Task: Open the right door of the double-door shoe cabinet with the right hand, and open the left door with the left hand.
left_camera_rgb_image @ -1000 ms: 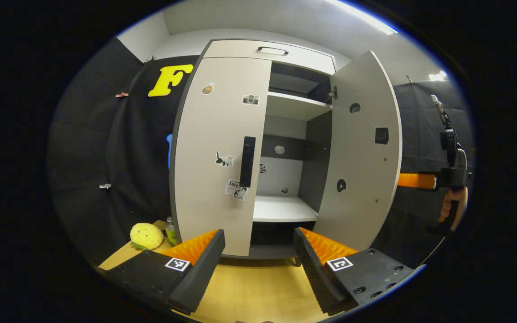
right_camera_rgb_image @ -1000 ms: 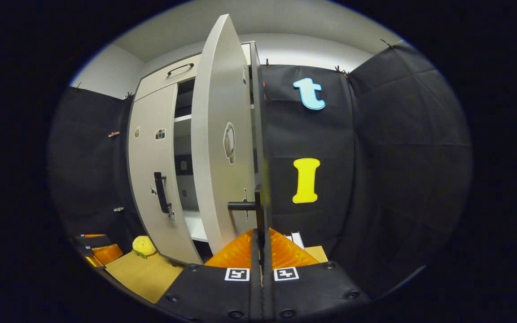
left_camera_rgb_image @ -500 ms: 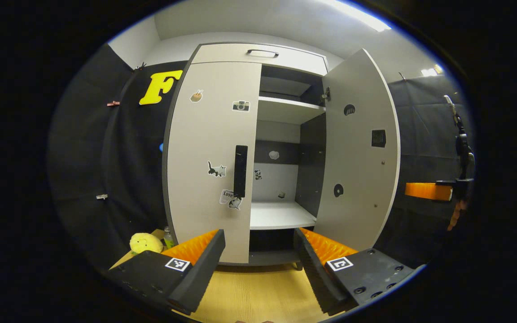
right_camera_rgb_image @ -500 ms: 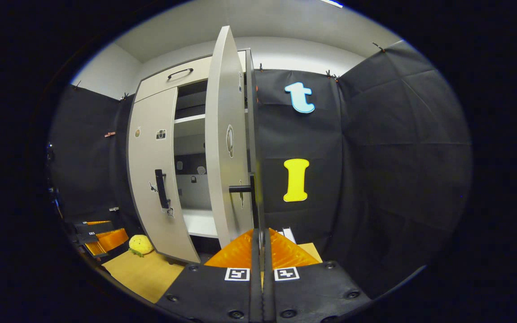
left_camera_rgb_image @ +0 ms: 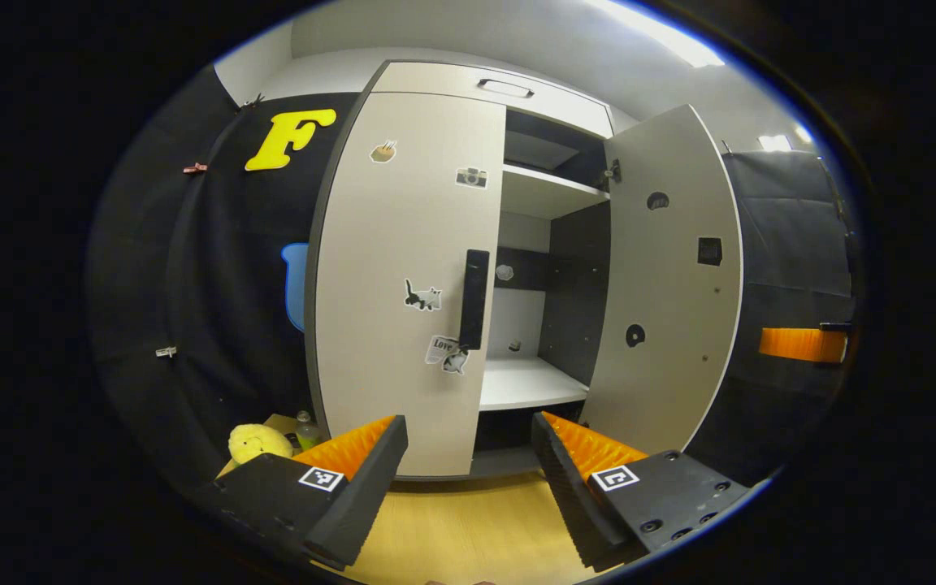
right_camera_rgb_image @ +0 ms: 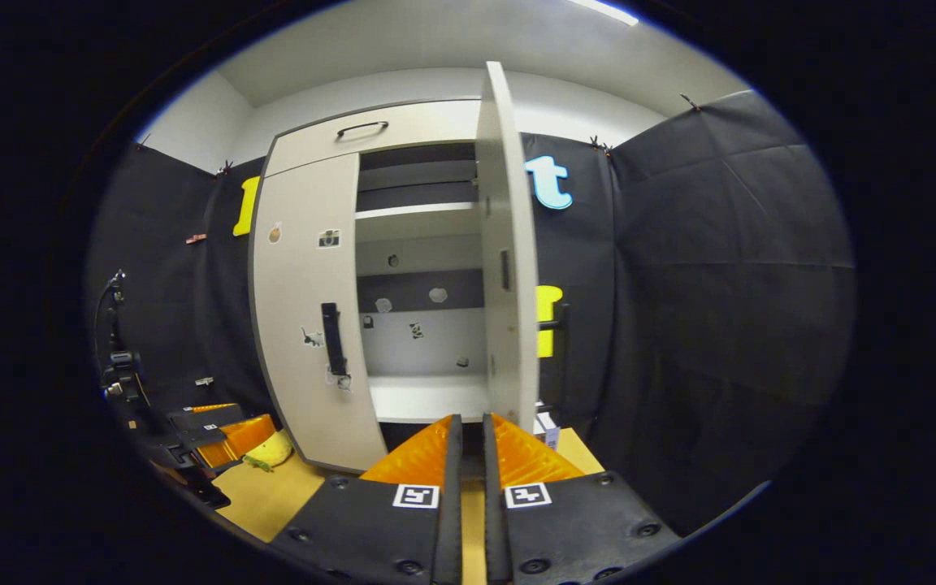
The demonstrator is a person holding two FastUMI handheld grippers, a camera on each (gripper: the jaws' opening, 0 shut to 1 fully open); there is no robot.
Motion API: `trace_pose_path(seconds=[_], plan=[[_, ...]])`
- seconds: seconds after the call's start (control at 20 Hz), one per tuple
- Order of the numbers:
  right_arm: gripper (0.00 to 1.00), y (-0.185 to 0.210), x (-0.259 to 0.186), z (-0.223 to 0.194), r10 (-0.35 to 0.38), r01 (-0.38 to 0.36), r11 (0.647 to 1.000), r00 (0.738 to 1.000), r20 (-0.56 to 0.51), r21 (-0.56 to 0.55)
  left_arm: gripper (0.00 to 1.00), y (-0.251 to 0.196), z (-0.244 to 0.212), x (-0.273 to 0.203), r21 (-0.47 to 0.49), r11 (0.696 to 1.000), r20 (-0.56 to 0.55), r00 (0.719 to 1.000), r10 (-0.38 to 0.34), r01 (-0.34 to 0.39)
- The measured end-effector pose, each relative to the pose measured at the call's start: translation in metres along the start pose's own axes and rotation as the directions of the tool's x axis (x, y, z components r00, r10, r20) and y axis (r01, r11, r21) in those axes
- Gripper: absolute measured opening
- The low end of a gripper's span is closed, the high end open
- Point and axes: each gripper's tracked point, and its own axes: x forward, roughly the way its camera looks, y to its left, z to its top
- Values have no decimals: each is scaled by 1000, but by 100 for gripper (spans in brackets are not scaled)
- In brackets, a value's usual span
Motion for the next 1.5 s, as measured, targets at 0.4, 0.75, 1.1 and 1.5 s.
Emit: trace_pose_path(seconds=[0.4,0.75,1.1,1.5], plan=[[98,70,24,-46,39,-39,999,998,-39,11,95,52,15,30,-22,1000,-8,1000,3,-3],[98,61,49,-68,70,-69,997,996,-46,28,94,21,62,92,75,997,50,999,-17,13],[98,45,70,-79,113,-112,994,993,-41,20,94,-14,90,173,120,993,56,998,13,-19],[99,45,75,-98,198,-198,980,977,-81,8,73,-11,88,220,143,984,18,995,102,-103]])
